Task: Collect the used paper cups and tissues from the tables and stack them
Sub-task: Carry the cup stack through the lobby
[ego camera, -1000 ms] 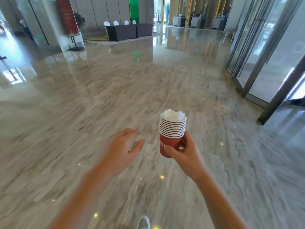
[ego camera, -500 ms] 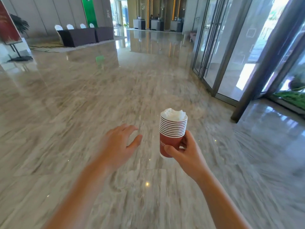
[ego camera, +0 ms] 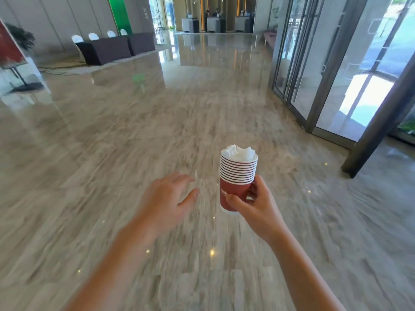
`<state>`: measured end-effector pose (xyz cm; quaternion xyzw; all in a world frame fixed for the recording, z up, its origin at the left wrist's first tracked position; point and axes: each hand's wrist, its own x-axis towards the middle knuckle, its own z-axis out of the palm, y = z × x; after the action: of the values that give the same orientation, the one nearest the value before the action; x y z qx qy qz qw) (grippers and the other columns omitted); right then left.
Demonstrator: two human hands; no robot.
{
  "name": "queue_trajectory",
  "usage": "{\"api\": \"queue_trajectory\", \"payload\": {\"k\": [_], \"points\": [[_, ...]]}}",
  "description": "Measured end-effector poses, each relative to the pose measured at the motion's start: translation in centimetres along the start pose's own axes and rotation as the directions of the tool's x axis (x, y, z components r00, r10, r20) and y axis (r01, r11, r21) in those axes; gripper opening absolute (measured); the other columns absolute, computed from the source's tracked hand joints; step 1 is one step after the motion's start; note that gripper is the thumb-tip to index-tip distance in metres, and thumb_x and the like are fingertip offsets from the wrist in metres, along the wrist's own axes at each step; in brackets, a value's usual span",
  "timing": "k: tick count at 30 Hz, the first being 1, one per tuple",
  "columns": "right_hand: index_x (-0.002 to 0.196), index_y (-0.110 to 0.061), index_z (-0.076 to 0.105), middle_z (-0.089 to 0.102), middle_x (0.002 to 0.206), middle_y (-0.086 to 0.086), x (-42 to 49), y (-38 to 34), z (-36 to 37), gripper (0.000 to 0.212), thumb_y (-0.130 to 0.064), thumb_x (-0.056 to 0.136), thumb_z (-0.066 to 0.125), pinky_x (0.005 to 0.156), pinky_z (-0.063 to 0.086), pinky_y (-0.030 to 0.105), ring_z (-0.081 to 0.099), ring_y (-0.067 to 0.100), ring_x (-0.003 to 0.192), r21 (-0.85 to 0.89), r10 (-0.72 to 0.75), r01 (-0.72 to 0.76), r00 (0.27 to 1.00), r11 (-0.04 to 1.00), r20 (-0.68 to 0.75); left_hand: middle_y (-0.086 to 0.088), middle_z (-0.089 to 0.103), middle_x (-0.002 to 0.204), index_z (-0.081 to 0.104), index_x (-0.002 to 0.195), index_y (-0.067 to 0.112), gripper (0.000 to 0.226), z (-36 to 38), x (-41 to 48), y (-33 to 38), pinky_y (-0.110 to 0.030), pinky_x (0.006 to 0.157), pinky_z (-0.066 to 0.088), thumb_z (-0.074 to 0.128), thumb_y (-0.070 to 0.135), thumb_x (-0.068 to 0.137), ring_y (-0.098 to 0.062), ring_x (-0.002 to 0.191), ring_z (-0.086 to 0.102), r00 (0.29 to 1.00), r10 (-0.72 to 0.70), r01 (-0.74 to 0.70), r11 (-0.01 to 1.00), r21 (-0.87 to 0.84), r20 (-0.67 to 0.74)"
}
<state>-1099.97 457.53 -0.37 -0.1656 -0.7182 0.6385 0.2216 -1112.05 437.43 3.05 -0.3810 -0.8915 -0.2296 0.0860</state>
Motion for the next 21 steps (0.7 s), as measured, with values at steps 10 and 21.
{"api": "queue_trajectory", "payload": {"k": [10, 21], "points": [[0.109, -0.030, 0.061, 0.075, 0.103, -0.009, 21.4, 0.0, 3.7, 0.040, -0.017, 0.078, 0.084, 0.092, 0.061, 0.036, 0.072, 0.009, 0.101, -0.054, -0.052, 0.054, 0.998, 0.997, 0.032, 0.010, 0.066, 0.117, 0.064, 0.120, 0.025, 0.055, 2.1, 18.5, -9.5, -0.037, 0.093, 0.049, 0.035, 0.062, 0.091, -0.018, 0.107, 0.063, 0.998, -0.049, 0.049, 0.999, 0.007, -0.042], [0.110, -0.030, 0.060, 0.075, 0.105, -0.010, 45.0, 1.3, 8.2, 0.046, -0.027, 0.071, 0.085, 0.092, 0.061, 0.040, 0.073, 0.010, 0.100, -0.076, -0.071, 0.065, 0.994, 0.995, -0.081, 0.012, 0.065, 0.110, 0.061, 0.121, 0.028, 0.057, 7.4, 42.3, -21.3, -0.036, 0.086, 0.050, 0.030, 0.066, 0.092, -0.014, 0.101, 0.063, 0.999, 0.032, -0.031, 0.999, -0.030, 0.037]]}}
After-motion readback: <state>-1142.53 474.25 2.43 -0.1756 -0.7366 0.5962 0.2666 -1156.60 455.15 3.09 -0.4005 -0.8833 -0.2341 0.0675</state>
